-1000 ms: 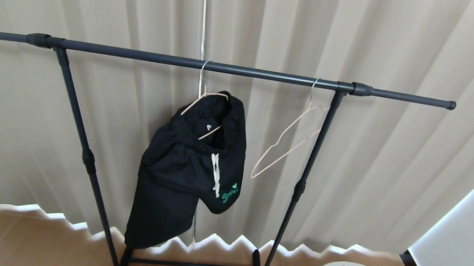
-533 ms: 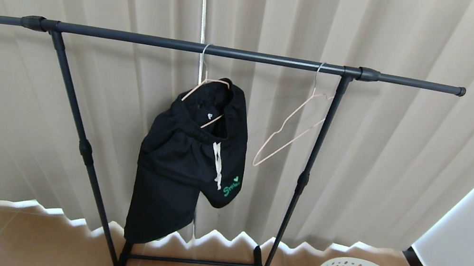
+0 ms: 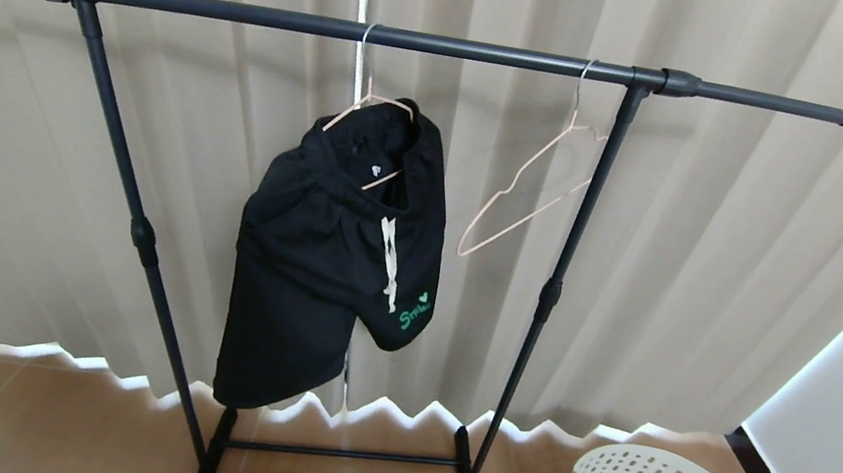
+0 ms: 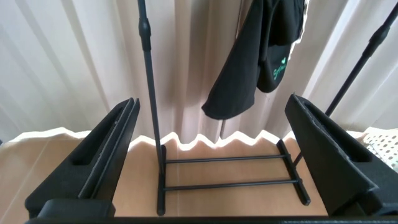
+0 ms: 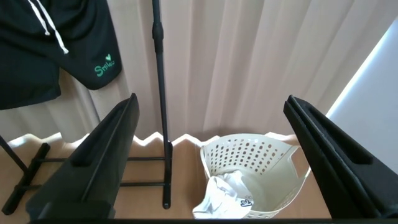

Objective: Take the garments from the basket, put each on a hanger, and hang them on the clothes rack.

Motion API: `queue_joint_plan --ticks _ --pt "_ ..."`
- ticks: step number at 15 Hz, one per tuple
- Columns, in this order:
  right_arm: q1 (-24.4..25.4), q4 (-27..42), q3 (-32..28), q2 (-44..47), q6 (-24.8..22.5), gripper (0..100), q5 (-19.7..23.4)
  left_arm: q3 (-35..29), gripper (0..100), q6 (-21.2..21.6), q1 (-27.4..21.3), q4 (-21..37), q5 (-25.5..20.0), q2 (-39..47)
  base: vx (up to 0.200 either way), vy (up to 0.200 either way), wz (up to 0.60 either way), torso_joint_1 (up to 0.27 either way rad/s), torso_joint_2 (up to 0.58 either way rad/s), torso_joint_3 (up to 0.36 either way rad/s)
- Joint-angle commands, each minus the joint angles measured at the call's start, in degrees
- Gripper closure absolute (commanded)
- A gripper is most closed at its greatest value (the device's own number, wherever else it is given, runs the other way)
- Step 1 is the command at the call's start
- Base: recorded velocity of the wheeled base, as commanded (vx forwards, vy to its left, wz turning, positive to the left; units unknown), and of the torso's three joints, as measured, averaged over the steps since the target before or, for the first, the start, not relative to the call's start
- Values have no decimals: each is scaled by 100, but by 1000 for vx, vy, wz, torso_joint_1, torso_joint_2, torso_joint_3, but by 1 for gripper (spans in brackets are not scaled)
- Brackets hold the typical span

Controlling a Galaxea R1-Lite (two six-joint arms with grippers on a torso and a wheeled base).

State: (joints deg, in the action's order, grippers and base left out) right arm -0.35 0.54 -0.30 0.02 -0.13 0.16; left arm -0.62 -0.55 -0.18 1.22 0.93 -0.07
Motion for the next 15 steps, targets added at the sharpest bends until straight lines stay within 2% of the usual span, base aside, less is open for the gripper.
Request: queue_joint_plan --ticks 1,8,15 --pt "0 -1 -5 -2 -4 0 2 1 0 -7 1 1 4 7 0 0 0 -222 554 325" --pt "0 -1 -5 -2 -4 0 2 1 0 -7 1 1 4 7 0 0 0 -201 523 318" --pt "0 -1 4 -2 5 0 2 1 0 2 1 1 4 7 0 0 0 -152 482 336"
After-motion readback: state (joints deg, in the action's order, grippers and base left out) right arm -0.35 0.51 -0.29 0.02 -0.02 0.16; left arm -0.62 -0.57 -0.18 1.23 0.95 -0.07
